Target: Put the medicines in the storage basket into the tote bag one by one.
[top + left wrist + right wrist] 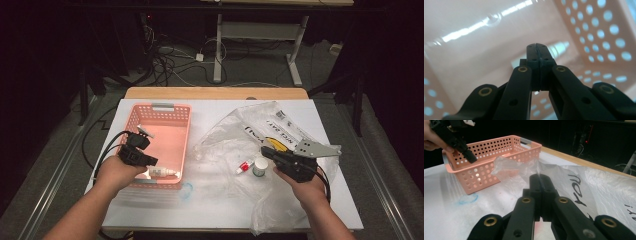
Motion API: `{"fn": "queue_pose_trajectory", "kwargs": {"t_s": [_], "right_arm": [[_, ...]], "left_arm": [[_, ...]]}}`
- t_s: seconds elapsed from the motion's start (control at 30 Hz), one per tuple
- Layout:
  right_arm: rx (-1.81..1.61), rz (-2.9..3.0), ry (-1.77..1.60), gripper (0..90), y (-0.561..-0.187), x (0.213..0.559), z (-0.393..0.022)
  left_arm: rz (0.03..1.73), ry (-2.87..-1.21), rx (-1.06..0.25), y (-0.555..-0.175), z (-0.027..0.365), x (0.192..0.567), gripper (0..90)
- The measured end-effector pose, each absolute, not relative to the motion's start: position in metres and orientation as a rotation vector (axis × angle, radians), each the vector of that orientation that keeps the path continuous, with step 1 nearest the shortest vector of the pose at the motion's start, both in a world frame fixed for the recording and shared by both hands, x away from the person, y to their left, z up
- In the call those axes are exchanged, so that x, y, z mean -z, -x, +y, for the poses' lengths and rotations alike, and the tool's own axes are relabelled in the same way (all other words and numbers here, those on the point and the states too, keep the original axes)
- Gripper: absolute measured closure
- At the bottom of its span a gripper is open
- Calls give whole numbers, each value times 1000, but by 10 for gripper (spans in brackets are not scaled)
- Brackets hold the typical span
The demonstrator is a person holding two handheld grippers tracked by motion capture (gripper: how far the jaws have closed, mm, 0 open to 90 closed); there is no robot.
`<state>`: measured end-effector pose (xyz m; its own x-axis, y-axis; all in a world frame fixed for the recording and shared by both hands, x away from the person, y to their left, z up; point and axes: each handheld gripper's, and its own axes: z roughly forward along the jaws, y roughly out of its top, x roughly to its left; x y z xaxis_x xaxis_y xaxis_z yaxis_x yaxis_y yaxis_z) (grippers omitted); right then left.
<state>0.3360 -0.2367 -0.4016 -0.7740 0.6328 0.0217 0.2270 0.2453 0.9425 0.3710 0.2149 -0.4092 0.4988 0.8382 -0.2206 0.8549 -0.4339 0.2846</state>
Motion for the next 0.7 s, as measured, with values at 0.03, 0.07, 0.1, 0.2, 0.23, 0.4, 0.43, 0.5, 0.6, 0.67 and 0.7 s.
{"fn": "queue_pose_trajectory", "kwargs": {"t_s": [0.03,0.07,0.1,0.2,0.23,0.4,0.43,0.5,0.6,0.67,0.7], "right_arm": [[-1540,2160,-789,900,-336,402,-237],[-1540,2160,-786,900,-336,401,-236],[-1540,2160,-791,900,-335,401,-236],[-1540,2161,-792,900,-335,401,-235],[-1541,2161,-788,900,-335,401,-235],[-1537,2168,-788,900,-335,403,-233],[-1536,2171,-791,900,-335,403,-233],[-1534,2177,-785,900,-336,404,-232],[-1535,2179,-787,900,-336,405,-231],[-1533,2180,-789,900,-337,405,-231],[-1532,2181,-791,900,-337,406,-232]], "left_arm": [[1405,-2406,88,-370,214,411,877],[1396,-2428,106,-369,214,413,878],[1392,-2445,118,-369,213,415,877],[1383,-2472,155,-371,210,420,878],[1382,-2482,154,-372,209,421,877],[1390,-2454,67,-383,205,423,876],[1401,-2428,36,-386,205,423,874],[1405,-2385,-7,-392,206,423,872],[1410,-2321,-46,-398,209,421,843],[1401,-2306,-92,-400,210,417,845],[1397,-2302,-111,-401,210,415,854]]}}
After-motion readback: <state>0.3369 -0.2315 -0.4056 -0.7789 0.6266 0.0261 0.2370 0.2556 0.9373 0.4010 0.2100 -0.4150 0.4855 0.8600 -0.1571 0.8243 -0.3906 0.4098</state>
